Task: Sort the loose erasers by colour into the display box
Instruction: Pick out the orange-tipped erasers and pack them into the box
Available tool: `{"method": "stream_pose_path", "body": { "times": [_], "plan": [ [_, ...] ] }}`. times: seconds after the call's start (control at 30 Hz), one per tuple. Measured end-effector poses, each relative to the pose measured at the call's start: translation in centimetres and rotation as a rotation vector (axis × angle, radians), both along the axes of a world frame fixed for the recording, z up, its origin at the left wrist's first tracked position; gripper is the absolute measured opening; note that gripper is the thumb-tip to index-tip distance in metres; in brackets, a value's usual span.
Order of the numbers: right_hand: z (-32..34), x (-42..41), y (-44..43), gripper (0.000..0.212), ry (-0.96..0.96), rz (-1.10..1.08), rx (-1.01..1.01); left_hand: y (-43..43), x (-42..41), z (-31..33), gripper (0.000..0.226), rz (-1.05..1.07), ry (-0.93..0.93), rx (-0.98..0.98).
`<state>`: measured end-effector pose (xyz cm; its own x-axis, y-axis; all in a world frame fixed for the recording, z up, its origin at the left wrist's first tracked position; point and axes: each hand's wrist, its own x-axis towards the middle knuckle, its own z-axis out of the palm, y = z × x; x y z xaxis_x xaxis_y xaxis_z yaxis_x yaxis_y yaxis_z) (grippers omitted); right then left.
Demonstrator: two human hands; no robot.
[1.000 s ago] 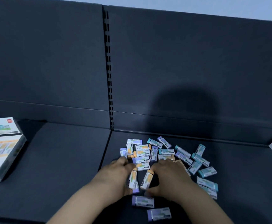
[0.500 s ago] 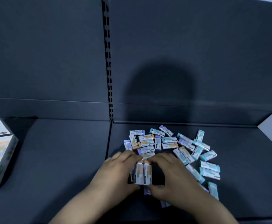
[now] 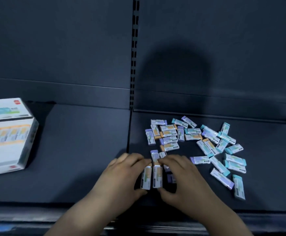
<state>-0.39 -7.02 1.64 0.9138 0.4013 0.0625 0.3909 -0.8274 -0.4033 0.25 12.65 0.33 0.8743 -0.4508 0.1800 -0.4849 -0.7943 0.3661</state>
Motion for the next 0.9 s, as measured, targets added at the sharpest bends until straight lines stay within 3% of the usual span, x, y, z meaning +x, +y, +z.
{"method": "stream_pose_path", "body": {
  "times": [0.37,0.53,0.9],
  "plan": [
    [0.6,-1.2,4.5,0.053,-0.075,0.136,0.145,3.4,-4.4,1.5,0.062,0.165,-0.149,0.174],
    [1.3,-1.5,9.0,0.059,-0.076,0.193,0.154,8.2,-5.1,1.8,0.077,0.205,-0.178,0.149],
    [2.8,0.8,29.0,0.059,0.013,0.209,0.184,30.2,-2.6,3.5,0.076,0.417,-0.053,0.181]
  ]
}}
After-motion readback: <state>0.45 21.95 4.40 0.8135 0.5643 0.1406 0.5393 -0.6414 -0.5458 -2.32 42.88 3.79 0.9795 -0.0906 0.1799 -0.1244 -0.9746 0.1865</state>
